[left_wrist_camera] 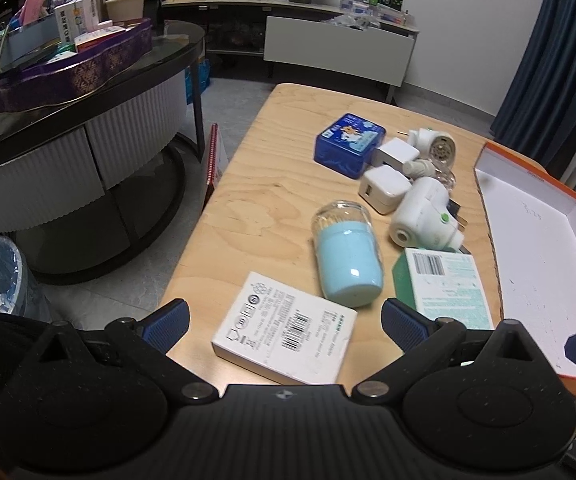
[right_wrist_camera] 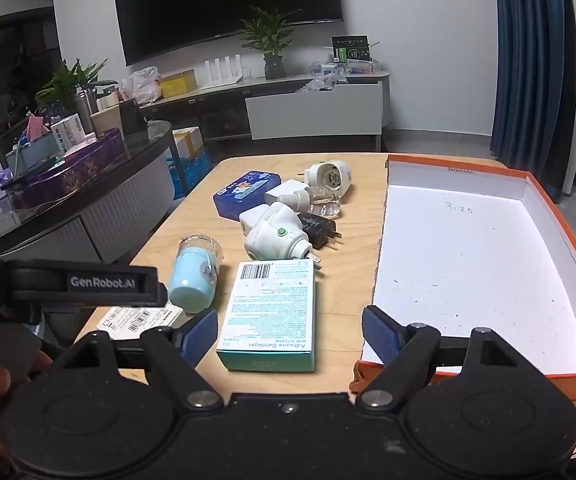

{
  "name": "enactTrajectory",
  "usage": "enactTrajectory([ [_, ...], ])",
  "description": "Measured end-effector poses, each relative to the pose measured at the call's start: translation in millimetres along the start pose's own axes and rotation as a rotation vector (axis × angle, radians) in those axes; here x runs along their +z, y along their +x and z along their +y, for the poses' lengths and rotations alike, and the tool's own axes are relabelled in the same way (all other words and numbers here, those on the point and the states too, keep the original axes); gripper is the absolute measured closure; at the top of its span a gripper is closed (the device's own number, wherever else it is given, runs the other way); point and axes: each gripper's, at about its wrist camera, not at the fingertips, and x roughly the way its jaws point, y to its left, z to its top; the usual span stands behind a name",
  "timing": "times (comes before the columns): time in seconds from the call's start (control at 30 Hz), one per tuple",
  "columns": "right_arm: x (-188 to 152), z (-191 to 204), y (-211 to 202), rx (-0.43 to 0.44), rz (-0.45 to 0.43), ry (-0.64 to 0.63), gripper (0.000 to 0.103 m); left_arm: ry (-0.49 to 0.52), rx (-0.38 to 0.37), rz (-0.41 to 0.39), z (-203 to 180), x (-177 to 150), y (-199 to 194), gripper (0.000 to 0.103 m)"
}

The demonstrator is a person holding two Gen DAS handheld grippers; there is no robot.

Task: Organize rigid objects
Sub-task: 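Move both tools toward the boxes on the table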

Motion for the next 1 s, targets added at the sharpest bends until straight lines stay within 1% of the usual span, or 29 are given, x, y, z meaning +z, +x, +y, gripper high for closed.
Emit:
enactTrajectory([
  [0.17, 3.6, 0.2, 2.5, 0.005, 0.012, 0.003, 0.01, -0.022, 0.006, 0.005, 8.4, 2.7, 2.0, 0.0],
  [0.33, -0.6, 0.0, 3.8, 0.009, 0.004, 0.004, 0.01, -0.022, 0.009, 0.02, 12.9, -0.3, 5.1, 0.0],
  [0.4, -0.2, 0.9, 2.7, 0.014, 0.015, 0.0, 0.01, -0.021, 0.007, 0.026, 13.5, -1.8, 6.2, 0.0],
  [1.0, -0.9, 9.0, 3.7, 0.01, 0.033, -0.011, 0.01, 0.061, -0.004, 0.025, 7.2, -14.9, 4.3, 0.0],
])
